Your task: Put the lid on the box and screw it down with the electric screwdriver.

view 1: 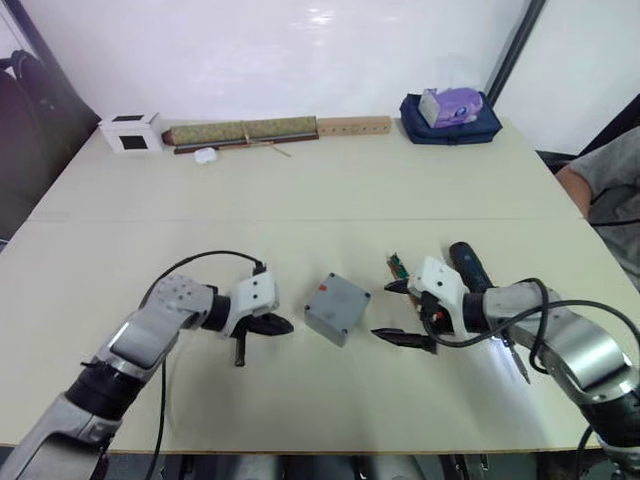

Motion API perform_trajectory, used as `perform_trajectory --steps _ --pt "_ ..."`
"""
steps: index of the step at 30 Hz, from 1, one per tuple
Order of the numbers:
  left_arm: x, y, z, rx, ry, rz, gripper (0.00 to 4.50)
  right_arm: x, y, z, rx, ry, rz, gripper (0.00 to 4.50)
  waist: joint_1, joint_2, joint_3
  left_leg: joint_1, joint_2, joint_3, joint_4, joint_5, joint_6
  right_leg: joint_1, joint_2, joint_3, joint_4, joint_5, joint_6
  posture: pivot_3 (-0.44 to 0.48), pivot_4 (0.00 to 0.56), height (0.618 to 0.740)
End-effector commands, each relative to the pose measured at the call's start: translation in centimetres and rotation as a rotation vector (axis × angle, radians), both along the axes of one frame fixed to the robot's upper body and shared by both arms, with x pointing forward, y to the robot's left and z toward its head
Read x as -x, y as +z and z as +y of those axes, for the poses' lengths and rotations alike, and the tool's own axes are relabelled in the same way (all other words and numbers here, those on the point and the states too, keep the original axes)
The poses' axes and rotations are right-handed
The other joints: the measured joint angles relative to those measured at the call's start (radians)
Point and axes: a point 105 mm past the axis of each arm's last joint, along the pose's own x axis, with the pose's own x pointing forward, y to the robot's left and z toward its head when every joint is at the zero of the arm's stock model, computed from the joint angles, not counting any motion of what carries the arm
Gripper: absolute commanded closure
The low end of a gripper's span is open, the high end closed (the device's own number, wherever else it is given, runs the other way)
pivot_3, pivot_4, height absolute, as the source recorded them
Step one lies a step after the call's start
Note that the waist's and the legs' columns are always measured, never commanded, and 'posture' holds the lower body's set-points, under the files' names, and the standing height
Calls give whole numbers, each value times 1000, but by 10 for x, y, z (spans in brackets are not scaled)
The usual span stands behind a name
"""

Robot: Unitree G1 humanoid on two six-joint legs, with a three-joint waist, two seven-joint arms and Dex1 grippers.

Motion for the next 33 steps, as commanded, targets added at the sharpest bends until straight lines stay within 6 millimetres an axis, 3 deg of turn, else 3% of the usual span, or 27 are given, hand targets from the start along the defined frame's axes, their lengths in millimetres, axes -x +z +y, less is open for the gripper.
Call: perform_trajectory --steps 1,12,33 --pt "-2 9 -18 50 -8 -44 4500 8 0 13 0 93 -14 34 3 0 0 -1 0 0 1 0 0 0 0 -1 0 0 0 0 150 740" --pt "-27 18 -23 73 24 -116 4500 29 -6 22 -39 88 38 34 -1 0 0 0 -1 -1 1 0 0 0 1 -1 1 0 0 0 150 740" --pt "-30 21 -26 55 -14 -141 4500 32 -11 24 -39 72 57 34 -1 0 0 0 -1 -1 1 0 0 0 1 -1 2 0 0 0 150 740"
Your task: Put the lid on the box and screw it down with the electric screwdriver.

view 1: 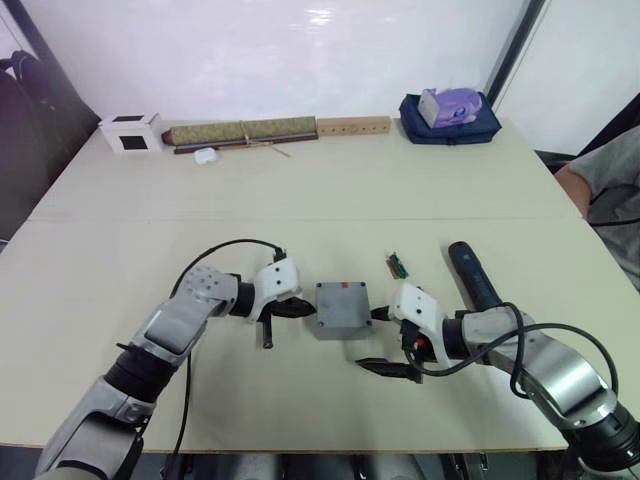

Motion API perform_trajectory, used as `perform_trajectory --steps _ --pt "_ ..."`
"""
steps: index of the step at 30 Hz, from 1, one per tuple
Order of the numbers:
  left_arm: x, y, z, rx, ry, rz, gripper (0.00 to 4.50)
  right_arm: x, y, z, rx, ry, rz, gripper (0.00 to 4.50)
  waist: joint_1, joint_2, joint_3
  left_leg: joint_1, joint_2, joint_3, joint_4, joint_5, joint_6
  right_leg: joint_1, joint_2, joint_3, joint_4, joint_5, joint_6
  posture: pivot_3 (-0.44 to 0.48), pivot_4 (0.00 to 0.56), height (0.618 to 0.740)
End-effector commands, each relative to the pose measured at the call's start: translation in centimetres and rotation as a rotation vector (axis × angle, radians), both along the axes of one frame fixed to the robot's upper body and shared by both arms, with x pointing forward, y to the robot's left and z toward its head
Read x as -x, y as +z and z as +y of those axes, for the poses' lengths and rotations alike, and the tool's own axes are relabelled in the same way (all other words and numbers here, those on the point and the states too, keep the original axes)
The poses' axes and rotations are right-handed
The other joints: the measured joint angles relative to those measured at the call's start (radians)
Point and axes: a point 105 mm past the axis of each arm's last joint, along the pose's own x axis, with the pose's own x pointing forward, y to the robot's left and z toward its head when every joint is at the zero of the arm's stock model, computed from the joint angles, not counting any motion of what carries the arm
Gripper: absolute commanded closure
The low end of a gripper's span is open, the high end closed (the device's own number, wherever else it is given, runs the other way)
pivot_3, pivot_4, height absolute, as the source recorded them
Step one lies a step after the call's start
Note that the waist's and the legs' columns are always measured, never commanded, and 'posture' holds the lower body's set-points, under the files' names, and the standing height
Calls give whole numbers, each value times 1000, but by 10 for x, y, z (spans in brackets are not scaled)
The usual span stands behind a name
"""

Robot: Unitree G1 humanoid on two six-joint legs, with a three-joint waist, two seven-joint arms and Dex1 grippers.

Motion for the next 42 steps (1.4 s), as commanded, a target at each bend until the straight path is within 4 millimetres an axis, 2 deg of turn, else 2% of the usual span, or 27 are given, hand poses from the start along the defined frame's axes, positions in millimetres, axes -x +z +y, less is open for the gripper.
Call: perform_trajectory --steps 1,5,7,9,12,17,20,24,27,33,42 --pt "1 13 -8 25 -44 -50 4500 4 10 11 -32 54 -35 34 0 0 0 0 0 0 0 0 0 0 0 0 0 0 0 0 150 740" --pt "2 16 -4 18 -46 -52 4500 3 12 7 1 59 -62 34 0 0 0 0 0 0 0 0 0 0 0 0 0 0 0 0 150 740" --pt "2 23 6 8 -37 -49 4500 -4 22 -7 0 3 -82 34 -1 0 0 0 0 0 0 0 0 0 0 0 0 0 0 0 150 740" --pt "6 32 14 24 -42 -11 4500 -12 38 -19 -77 -84 -77 34 -1 0 0 0 0 0 0 0 0 0 0 0 0 0 0 0 150 740" --pt "7 40 19 57 -42 3 4500 -19 45 -30 -135 -168 -63 34 -1 0 0 0 1 0 0 0 0 0 0 0 0 0 0 0 150 740" --pt "-7 82 20 187 4 -19 4500 -45 62 -55 -245 -362 -129 34 2 0 0 0 0 0 1 0 0 1 0 0 0 0 0 0 150 740" --pt "-7 94 14 218 -19 -32 4500 -65 53 -64 -192 -457 -187 34 -2 0 0 0 -1 1 1 0 0 1 -1 0 0 0 0 0 150 740" --pt "-5 98 7 217 -49 -47 4500 -81 39 -69 -144 -522 -208 34 -6 0 0 0 0 4 0 0 0 0 0 1 1 0 0 0 150 740" --pt "-3 98 3 209 -64 -55 4500 -90 31 -69 -144 -551 -216 776 -6 0 0 0 0 4 0 0 0 -1 1 1 1 0 0 0 150 740" --pt "2 101 3 180 -82 -81 4500 -93 29 -61 -164 -546 -220 3182 -4 0 0 0 0 4 0 0 0 -1 0 1 1 0 0 0 150 740" --pt "5 101 0 175 -94 -94 4500 -99 28 -63 -163 -577 -221 3182 -3 0 0 0 0 4 0 0 0 0 0 1 1 0 0 0 150 740"
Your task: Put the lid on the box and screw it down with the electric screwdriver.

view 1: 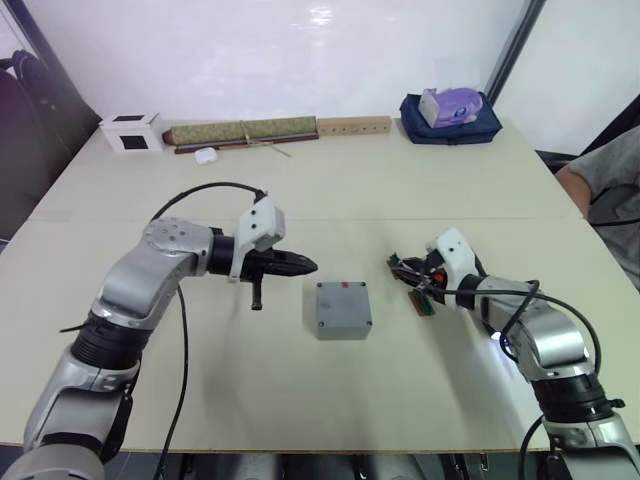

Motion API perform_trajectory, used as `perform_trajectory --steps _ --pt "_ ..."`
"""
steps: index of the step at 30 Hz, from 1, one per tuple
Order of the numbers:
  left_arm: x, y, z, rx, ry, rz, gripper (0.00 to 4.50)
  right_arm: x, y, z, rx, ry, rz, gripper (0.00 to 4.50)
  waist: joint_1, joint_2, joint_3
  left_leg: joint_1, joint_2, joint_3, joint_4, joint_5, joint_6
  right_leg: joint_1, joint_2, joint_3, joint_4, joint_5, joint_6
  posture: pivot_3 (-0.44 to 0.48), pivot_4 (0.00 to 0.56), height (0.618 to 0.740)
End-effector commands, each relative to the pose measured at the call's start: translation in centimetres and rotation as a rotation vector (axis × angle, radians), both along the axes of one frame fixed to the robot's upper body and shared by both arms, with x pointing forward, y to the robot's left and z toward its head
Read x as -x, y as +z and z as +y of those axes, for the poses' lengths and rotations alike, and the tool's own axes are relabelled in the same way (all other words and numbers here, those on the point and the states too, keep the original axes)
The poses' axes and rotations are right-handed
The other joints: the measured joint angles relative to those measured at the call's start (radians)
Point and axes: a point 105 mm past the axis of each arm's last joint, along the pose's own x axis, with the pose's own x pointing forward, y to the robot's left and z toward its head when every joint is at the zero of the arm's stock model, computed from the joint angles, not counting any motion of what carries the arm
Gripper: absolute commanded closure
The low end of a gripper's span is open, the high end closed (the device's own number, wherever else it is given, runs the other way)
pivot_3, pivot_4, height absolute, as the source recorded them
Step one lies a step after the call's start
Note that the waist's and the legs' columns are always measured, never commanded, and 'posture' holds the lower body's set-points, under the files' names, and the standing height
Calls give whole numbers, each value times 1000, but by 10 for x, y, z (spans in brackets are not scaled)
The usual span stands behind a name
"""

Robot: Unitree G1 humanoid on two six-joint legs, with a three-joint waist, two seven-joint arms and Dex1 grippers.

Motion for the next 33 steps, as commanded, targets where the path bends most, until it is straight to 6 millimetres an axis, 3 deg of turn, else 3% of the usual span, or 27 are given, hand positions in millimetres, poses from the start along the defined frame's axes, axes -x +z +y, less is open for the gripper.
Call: perform_trajectory --steps 1,4,8,9,17,33 --pt "6 9 -6 5 -33 -48 4500 -5 13 0 -8 -12 -55 3182 0 0 0 0 0 0 0 0 0 0 0 0 0 0 0 0 150 740" --pt "6 9 -6 6 -33 -47 4500 -7 12 -1 -4 -18 -55 3182 -1 0 0 0 0 0 0 0 0 0 0 0 0 0 0 0 150 740" --pt "6 9 -6 9 -31 -48 4500 -9 12 0 -1 -21 -60 4418 -1 0 0 0 0 0 0 0 0 0 0 0 0 0 0 0 150 740" --pt "6 9 -6 9 -31 -49 4500 -9 11 -1 10 -25 -62 4489 -1 0 0 0 0 0 0 0 0 0 0 0 0 0 0 0 150 740" --pt "4 6 -4 1 -19 -49 4500 -8 13 -1 17 -17 -80 4489 -1 0 0 0 0 0 0 0 0 0 0 0 0 0 0 0 150 740" --pt "11 -8 8 -15 -22 39 4500 11 63 13 3 60 -240 4489 -1 0 0 0 0 0 0 0 0 0 0 0 0 0 0 0 150 740"
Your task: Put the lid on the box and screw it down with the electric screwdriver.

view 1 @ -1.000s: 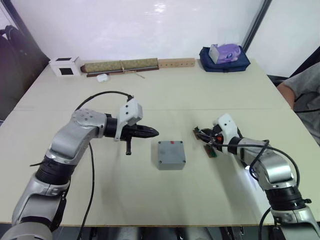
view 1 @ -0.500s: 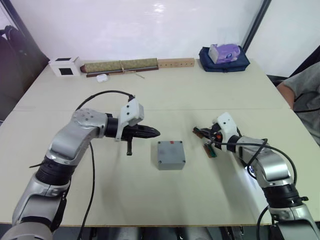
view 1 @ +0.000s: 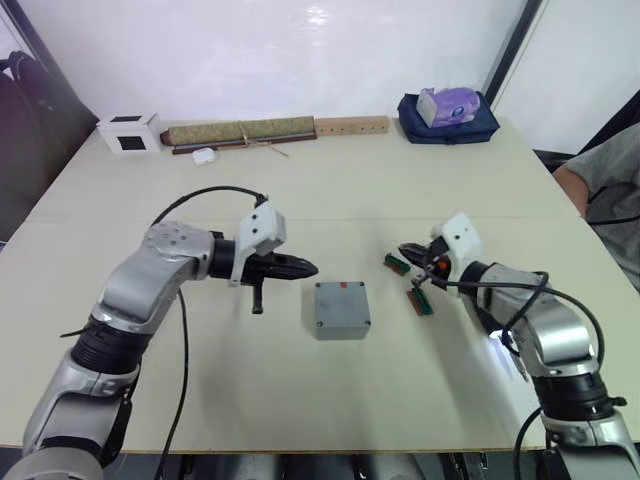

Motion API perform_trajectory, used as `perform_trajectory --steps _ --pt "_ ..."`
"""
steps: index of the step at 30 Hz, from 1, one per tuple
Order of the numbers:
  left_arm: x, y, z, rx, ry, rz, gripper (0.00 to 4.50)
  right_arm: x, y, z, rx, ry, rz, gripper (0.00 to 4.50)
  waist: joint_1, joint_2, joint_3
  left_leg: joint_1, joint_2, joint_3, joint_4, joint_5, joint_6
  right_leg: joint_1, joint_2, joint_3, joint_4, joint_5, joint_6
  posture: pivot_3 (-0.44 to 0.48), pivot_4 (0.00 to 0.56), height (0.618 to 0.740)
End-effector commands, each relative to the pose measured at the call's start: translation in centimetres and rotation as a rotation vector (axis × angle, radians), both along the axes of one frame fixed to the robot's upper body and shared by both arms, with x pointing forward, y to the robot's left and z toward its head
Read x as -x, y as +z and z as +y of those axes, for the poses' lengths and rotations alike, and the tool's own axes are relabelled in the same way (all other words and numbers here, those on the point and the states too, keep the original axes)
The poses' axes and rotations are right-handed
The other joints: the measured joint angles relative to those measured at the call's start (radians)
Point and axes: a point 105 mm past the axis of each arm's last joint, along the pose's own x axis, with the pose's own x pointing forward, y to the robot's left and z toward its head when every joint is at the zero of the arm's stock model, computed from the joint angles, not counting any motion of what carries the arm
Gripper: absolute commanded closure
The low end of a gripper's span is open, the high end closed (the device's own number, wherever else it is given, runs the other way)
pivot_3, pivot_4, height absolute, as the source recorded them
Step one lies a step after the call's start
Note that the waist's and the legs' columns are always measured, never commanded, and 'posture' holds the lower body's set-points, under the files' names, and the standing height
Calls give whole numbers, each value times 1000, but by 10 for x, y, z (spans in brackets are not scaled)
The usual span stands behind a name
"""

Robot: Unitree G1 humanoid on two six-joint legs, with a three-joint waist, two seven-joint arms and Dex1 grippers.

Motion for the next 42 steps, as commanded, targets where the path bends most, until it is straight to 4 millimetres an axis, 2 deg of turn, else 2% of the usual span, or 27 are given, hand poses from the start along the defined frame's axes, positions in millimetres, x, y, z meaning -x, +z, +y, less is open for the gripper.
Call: perform_trajectory --steps 1,4,6,12,33,42 --pt "10 -3 8 -8 -26 31 4500 14 29 8 -21 67 -89 4489 0 0 0 0 0 0 0 0 0 0 0 0 0 0 0 0 150 740" --pt "13 -10 18 -32 -11 58 4500 41 37 37 -69 215 -85 4489 -2 0 0 0 1 -1 -1 0 0 -1 0 0 0 0 0 0 150 740" --pt "11 -17 22 -54 16 65 4500 51 32 48 -84 235 -75 4489 0 0 0 0 2 -4 -1 0 0 0 1 0 0 0 0 0 150 740" --pt "10 -14 13 2 24 57 4500 66 14 68 -83 282 -16 4489 3 0 0 0 0 -3 0 0 0 1 -1 0 0 0 0 0 150 740" --pt "11 -5 4 55 9 74 4500 57 -3 57 -26 229 33 4489 1 0 0 0 0 -3 0 0 0 0 0 0 0 0 0 0 150 740" --pt "12 -2 1 63 -1 67 4500 58 -8 57 -27 233 50 4489 1 0 0 0 0 -3 0 0 0 0 0 0 0 0 0 0 150 740"
